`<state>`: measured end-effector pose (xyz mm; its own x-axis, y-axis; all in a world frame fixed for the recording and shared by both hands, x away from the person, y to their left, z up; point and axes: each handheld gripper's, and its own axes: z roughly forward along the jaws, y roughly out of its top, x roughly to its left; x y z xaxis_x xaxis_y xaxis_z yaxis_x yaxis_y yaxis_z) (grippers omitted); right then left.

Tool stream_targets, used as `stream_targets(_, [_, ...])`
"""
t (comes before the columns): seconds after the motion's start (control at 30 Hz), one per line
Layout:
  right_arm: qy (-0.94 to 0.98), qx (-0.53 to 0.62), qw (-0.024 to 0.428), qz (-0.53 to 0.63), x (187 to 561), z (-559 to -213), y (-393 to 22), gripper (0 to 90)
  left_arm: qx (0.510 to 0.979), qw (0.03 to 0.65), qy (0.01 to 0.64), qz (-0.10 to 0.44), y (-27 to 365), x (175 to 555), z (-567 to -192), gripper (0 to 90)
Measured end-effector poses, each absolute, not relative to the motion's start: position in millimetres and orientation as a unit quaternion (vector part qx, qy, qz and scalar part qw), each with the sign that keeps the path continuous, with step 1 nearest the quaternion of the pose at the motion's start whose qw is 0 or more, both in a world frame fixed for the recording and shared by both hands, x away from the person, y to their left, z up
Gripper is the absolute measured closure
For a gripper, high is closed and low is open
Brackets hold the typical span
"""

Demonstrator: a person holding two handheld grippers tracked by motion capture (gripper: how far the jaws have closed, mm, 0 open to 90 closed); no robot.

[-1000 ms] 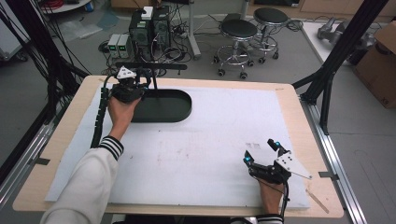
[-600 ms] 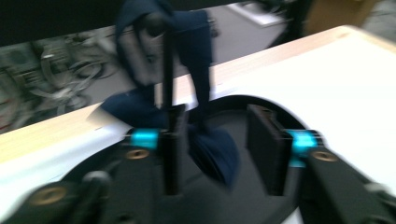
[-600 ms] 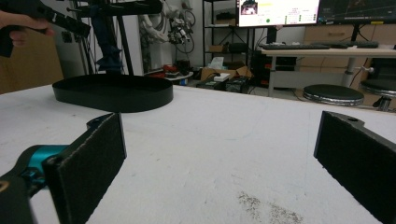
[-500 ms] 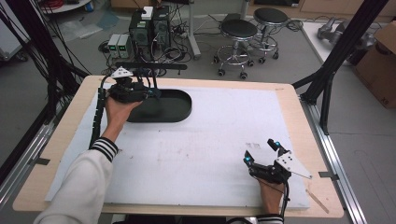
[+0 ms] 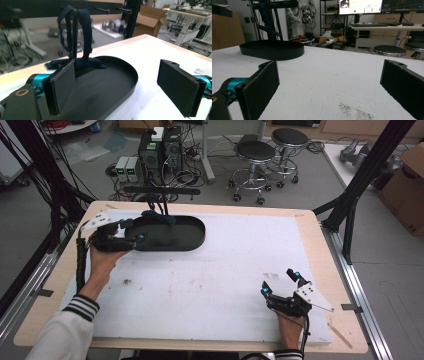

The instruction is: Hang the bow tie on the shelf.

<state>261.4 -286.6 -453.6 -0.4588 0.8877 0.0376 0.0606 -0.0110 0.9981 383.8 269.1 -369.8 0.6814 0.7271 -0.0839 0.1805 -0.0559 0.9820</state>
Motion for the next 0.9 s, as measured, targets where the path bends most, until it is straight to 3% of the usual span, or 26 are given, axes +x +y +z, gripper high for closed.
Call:
stream_targets(0.47, [0.607, 0.391, 0.347, 0.598, 261, -454, -287, 1.2, 0.666, 0.631, 0.304, 0.258, 309, 298, -434, 16.1])
stream_targets(0.7, [0.606, 0.391, 0.346, 0.600, 261, -454, -288, 1.2, 0.638, 0.646, 0.318, 0.273, 319, 283, -451, 16.0])
stream_targets(0.9, [0.607, 0.387, 0.350, 0.600, 261, -454, -288, 1.2, 0.642, 0.638, 0.309, 0.290, 316, 280, -453, 16.2])
